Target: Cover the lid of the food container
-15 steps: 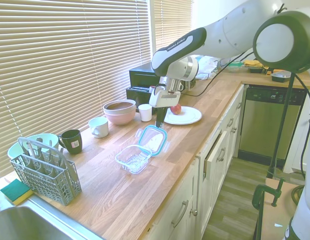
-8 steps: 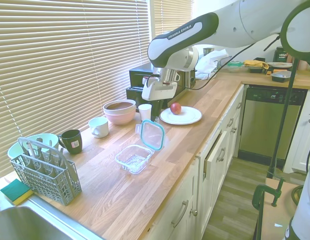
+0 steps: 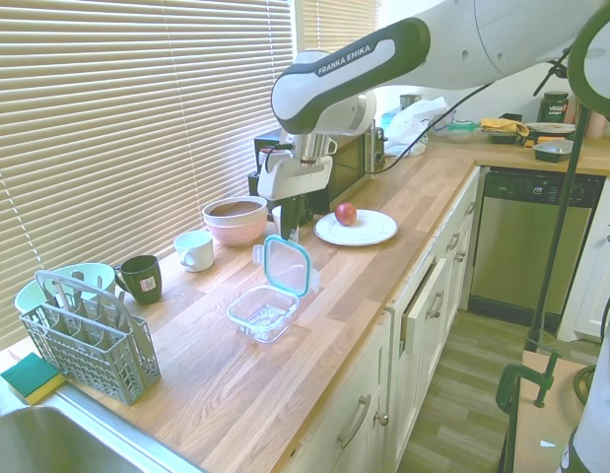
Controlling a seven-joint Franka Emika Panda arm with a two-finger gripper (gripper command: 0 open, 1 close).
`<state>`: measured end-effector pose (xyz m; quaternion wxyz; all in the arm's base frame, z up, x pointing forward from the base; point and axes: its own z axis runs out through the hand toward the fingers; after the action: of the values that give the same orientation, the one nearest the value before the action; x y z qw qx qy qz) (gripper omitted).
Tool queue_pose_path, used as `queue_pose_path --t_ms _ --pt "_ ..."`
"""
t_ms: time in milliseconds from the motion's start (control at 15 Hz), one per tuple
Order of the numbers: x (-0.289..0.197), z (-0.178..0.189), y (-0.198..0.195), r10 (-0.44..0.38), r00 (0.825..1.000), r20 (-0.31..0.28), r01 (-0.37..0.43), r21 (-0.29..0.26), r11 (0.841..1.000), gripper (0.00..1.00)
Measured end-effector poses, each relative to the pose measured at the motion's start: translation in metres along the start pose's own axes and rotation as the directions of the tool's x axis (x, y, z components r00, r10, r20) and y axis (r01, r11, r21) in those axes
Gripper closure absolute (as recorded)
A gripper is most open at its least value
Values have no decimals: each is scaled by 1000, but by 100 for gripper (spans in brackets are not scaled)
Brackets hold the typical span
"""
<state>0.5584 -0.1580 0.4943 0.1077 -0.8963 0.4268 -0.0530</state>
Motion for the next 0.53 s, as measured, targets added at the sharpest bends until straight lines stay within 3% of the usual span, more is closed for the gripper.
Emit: queue_pose_path --t_ms 533 --pt "-6 -10 -14 -14 1000 -20 14 -37 999 100"
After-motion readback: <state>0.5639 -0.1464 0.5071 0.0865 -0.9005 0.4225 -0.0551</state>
